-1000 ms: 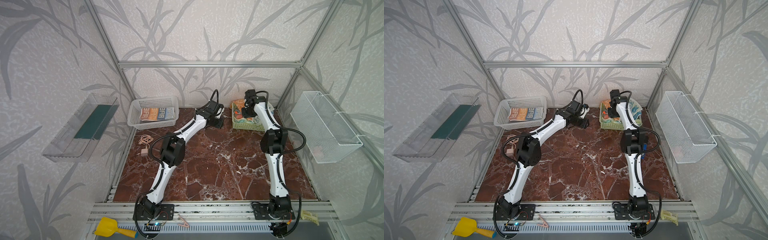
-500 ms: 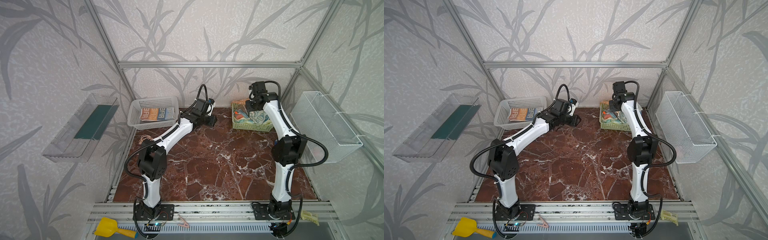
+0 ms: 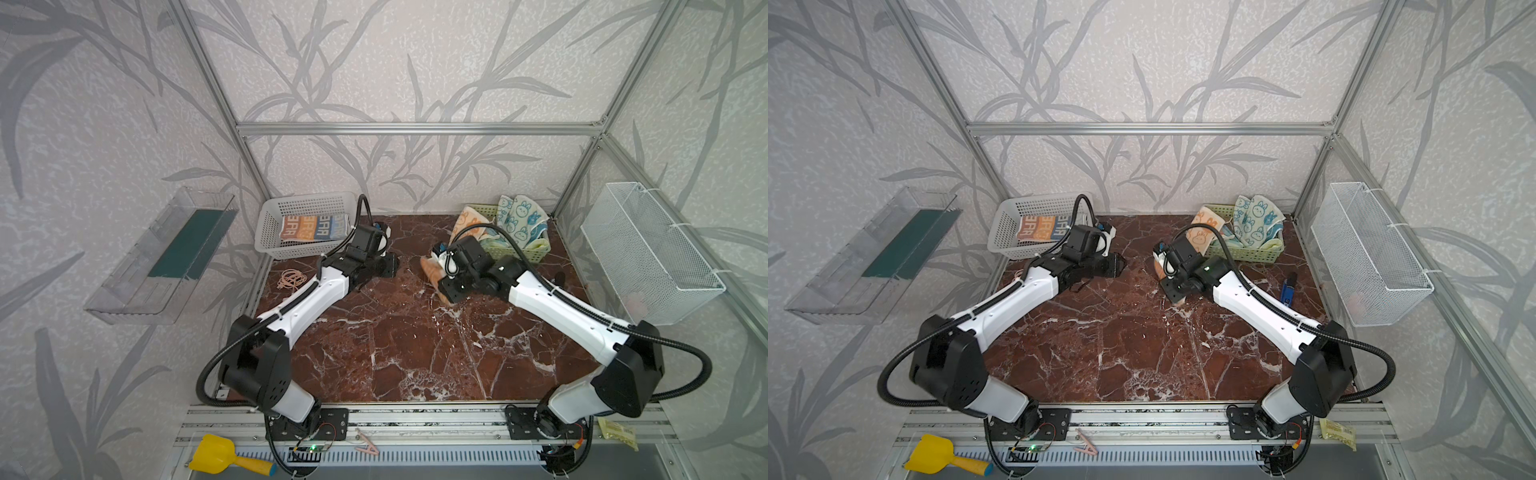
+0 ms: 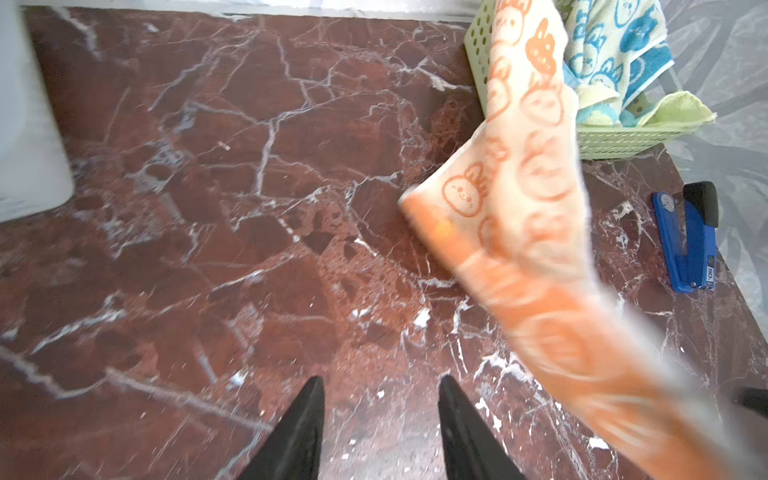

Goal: Fold and stack the towels
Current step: 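Pull the orange towel out with the right gripper and drop it on the table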

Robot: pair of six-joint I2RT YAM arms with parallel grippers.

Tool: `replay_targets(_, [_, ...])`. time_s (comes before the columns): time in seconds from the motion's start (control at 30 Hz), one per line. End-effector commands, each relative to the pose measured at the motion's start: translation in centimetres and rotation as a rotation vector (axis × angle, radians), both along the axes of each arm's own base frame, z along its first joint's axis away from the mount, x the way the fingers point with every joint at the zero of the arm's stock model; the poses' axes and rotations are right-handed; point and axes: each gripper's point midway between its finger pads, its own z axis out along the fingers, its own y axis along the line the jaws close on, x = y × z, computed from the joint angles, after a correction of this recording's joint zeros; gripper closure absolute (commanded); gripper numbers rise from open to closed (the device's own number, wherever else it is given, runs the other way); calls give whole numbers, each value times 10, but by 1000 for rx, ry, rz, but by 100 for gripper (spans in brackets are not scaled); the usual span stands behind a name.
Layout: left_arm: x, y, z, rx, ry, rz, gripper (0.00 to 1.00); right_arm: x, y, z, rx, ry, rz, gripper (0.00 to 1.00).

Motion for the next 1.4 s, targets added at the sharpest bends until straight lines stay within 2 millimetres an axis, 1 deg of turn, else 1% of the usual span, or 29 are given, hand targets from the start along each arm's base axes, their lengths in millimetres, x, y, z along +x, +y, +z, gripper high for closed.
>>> replay_targets(0.0, [-25,17,-4,2,10,55,54,-11,21,15,232,55,-48,46])
replay_targets(0.07, [-36,16,-11,-25,25,54,54,-6,17,18,227,34,-53,46])
replay_targets(0.13, [-47,8,-21,-35,55,44,55,4,10,16,196,37,-70,46])
replay_targets(0.2, [-55,-2,-31,-32,84,23,55,16,4,5,155,51,-91,46])
replay_targets(0.27, [-61,-9,-37,-31,112,16,55,22,3,-13,110,89,-100,46])
replay_targets(0.37, [-65,-17,-42,-30,130,15,55,21,13,-42,79,194,-74,46])
replay_targets(0.4, [-65,-18,-43,-27,131,17,55,20,17,-61,65,235,-72,46])
replay_targets(0.53, [-69,-12,-41,-2,131,33,55,20,32,-104,80,307,-64,46])
replay_targets(0.63, [-75,-2,-42,30,134,49,55,15,41,-127,73,349,-54,48])
replay_targets(0.7, [-79,4,-43,52,126,57,54,5,47,-140,61,369,-41,56])
replay_targets(0.77, [-82,15,-47,87,120,77,54,-9,55,-151,59,385,-29,73])
replay_targets(0.8, [-84,21,-47,108,108,90,54,-21,59,-157,56,400,-18,81])
replay_targets(0.87, [-87,36,-45,143,87,132,54,-46,73,-164,60,424,19,92])
replay_targets(0.97, [-91,57,-34,166,44,192,54,-87,98,-168,59,447,97,98])
replay_targets(1.07, [-91,74,-19,164,0,230,53,-126,129,-166,83,467,179,98])
replay_targets(1.1, [-91,78,-15,165,-10,234,53,-142,140,-165,87,475,217,97])
replay_targets(1.13, [-90,82,-11,169,-18,238,53,-151,148,-161,98,476,238,93])
replay_targets(1.17, [-89,85,-7,173,-24,240,53,-156,154,-155,107,471,245,87])
replay_targets(1.2, [-88,86,-5,174,-25,240,53,-157,158,-149,120,462,245,80])
replay_targets(1.23, [-87,86,-4,169,-24,237,53,-156,160,-138,145,451,240,70])
replay_targets(1.27, [-85,86,-4,162,-21,234,53,-152,161,-126,168,424,236,63])
replay_targets(1.3, [-83,83,-5,151,-16,226,53,-148,161,-113,185,389,236,59])
replay_targets(1.37, [-76,73,-11,120,-4,204,53,-135,157,-81,212,311,242,56])
